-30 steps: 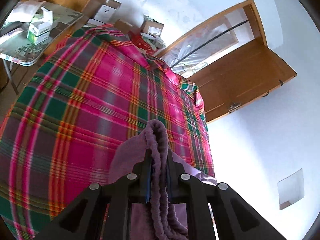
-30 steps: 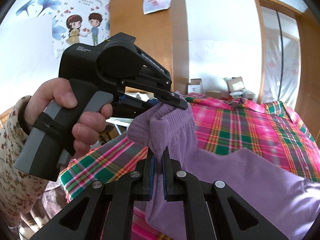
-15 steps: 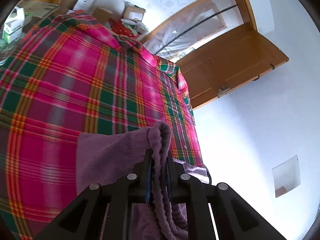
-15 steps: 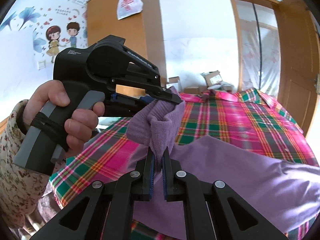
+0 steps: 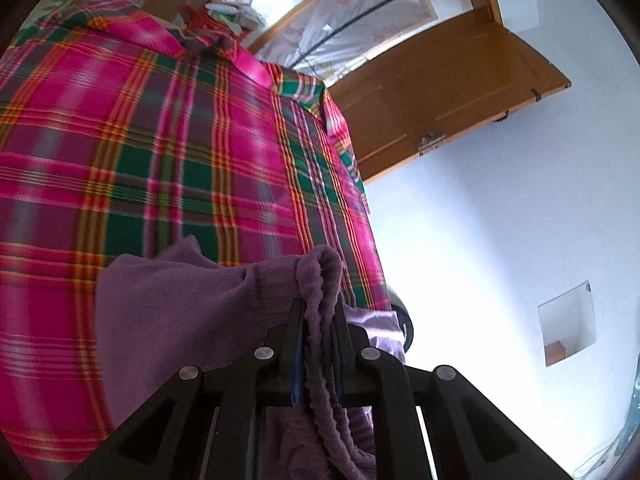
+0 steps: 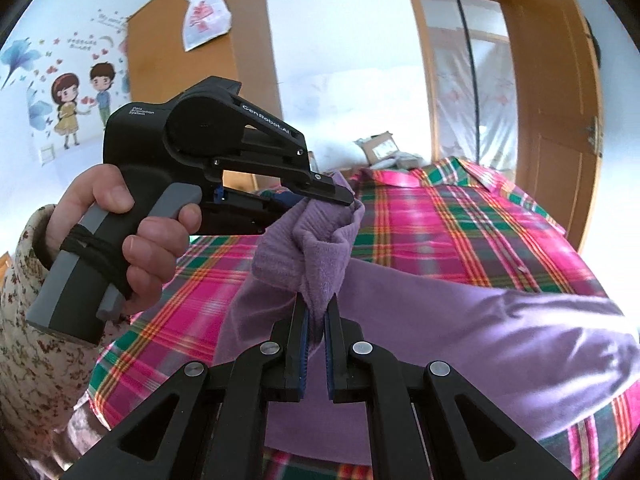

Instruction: Fold clothes

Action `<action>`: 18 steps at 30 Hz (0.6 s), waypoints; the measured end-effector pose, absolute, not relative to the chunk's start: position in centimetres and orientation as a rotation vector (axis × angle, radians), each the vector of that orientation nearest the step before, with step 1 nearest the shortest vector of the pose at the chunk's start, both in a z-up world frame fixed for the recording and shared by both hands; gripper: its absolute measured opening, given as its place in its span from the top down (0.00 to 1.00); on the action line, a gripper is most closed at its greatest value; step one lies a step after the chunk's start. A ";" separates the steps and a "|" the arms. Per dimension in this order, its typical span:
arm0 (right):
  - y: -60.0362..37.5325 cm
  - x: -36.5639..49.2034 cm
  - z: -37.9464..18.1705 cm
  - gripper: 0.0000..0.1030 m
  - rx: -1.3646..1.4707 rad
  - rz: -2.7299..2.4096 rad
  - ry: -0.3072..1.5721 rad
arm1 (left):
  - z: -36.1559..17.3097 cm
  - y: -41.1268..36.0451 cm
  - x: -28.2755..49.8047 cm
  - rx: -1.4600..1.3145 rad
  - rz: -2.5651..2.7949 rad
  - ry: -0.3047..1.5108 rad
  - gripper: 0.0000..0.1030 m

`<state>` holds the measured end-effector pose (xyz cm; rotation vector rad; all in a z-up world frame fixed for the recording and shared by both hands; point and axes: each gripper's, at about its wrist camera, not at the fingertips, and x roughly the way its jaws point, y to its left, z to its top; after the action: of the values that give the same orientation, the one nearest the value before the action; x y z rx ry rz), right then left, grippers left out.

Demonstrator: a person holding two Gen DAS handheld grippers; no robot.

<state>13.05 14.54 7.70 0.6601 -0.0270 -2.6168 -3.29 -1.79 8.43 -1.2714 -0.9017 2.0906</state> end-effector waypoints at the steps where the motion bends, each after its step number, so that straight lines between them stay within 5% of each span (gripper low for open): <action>1: 14.8 13.1 7.5 0.93 0.670 -2.622 -0.027 | 8.2 -1.3 -3.5 -1.282 2.082 -0.896 0.89; 18: 17.9 11.8 3.6 0.93 0.877 -2.633 -0.105 | 4.1 2.8 -5.3 -1.419 1.985 -0.833 0.88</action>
<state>11.82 17.88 3.65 0.8765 -0.1050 -2.6330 -5.31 2.84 4.12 -1.4191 -0.8329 1.9853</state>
